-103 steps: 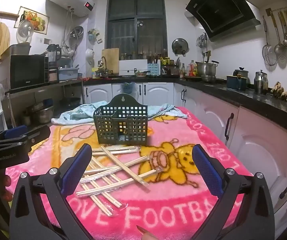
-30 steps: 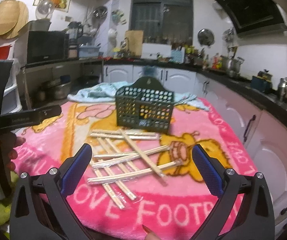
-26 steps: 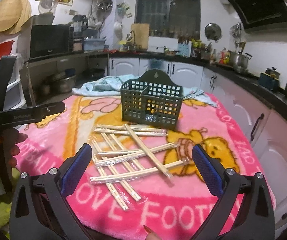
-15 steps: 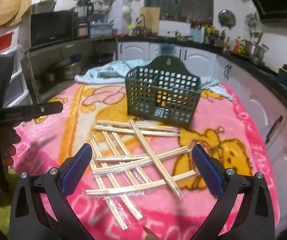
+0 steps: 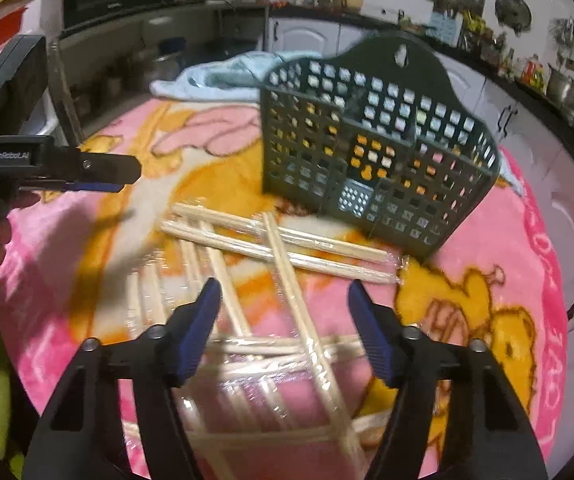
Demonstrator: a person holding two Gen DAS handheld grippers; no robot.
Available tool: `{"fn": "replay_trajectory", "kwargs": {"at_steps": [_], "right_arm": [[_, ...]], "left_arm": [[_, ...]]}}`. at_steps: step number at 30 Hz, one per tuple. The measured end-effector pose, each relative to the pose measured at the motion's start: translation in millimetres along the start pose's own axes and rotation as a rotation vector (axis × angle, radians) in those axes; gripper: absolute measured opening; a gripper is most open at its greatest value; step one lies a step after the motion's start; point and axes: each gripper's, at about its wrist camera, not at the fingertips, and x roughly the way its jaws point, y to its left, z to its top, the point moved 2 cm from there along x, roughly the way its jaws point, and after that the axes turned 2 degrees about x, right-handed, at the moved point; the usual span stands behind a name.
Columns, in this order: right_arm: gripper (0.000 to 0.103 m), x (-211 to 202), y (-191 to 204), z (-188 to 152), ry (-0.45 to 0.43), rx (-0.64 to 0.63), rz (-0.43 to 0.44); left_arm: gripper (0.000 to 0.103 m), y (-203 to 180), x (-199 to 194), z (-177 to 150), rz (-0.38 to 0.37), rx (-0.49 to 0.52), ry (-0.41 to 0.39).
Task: Organize utensils
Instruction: 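Lower the right tool onto a wrapped chopstick and close it while the left tool closes on another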
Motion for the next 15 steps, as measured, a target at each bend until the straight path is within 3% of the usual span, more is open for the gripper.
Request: {"fn": "replay_trajectory", "kwargs": {"at_steps": [7, 15], "right_arm": [[0.046, 20, -10, 4, 0.049, 0.008, 0.034], [0.044, 35, -4, 5, 0.079, -0.052, 0.038]], "left_arm": [[0.049, 18, 28, 5, -0.043, -0.103, 0.078], [0.03, 15, 41, 7, -0.054, -0.093, 0.096]]}}
